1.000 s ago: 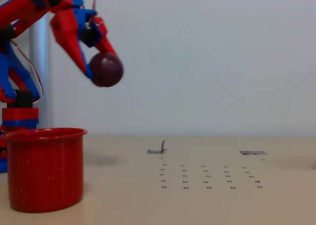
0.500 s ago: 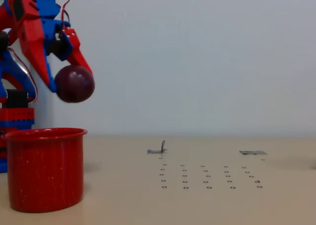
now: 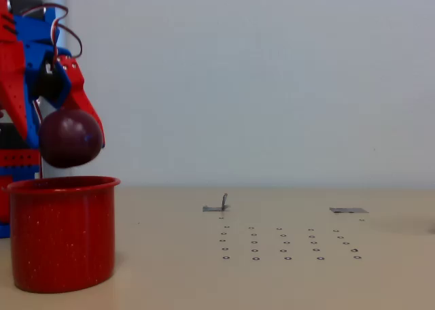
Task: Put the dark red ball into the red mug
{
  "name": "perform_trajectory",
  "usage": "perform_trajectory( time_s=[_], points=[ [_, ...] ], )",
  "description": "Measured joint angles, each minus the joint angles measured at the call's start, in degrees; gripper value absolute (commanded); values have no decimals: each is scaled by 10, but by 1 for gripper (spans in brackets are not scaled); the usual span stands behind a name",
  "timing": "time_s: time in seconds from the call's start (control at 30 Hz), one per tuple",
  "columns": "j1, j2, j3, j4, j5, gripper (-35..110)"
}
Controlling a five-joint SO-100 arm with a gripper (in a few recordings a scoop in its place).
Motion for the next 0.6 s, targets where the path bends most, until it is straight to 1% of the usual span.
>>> perform_trajectory(
  time_s=[0.1,0.17,0.2,0.27,0.37,0.43,0.6],
  points=[
    [6,-18,44,-63,-18,18],
    [5,-28,79,-108,-20,18],
    [5,-33,95,-130,-29,22],
    [15,-44,122,-168,-46,26],
    [20,-55,144,-198,-72,32],
    [20,-58,146,-200,-92,36],
    [16,-68,143,-204,-95,40]
  ],
)
